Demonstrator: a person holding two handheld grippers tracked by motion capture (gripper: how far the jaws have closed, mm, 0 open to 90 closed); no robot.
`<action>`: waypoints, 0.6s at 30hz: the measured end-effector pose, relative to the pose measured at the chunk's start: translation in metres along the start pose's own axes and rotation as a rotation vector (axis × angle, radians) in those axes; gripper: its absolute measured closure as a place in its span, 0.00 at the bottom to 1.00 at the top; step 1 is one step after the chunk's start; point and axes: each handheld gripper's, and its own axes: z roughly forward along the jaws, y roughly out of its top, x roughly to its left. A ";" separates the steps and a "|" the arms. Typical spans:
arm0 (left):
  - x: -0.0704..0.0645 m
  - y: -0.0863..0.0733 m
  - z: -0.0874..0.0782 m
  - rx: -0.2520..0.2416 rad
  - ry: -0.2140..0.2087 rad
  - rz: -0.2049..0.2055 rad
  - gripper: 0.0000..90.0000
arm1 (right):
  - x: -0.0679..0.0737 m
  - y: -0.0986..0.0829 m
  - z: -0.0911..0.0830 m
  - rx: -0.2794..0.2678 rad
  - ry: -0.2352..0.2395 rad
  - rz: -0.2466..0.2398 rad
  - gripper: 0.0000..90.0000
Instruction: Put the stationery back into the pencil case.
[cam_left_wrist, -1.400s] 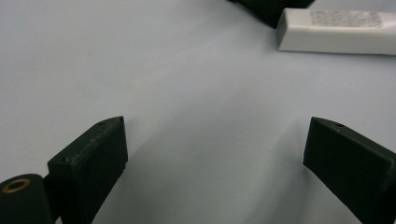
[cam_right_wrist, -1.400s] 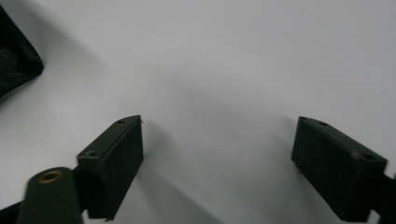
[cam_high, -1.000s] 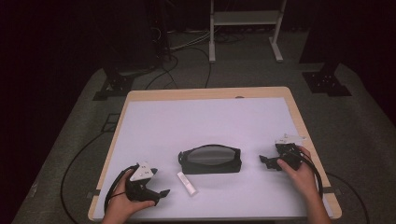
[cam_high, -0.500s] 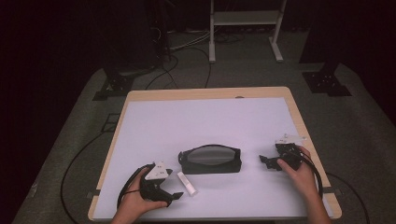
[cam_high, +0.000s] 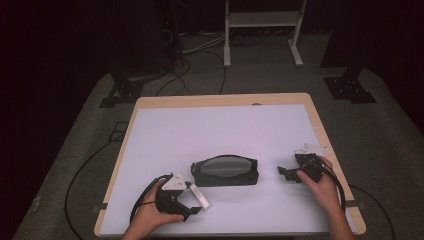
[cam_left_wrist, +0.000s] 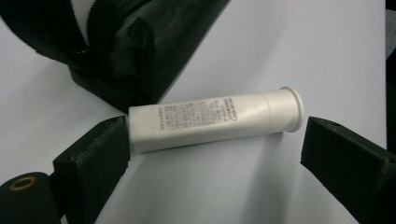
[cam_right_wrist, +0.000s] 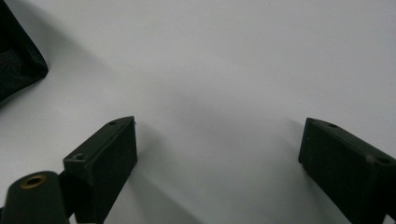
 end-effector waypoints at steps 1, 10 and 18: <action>-0.001 0.000 0.000 0.002 -0.005 0.001 0.08 | 0.000 0.000 0.000 0.000 0.000 0.000 0.11; -0.013 -0.003 -0.001 0.009 -0.028 0.004 0.08 | 0.000 0.000 0.000 0.000 0.001 0.000 0.12; -0.029 -0.004 0.001 0.031 -0.060 0.027 0.08 | 0.000 0.000 0.000 0.000 0.000 0.000 0.12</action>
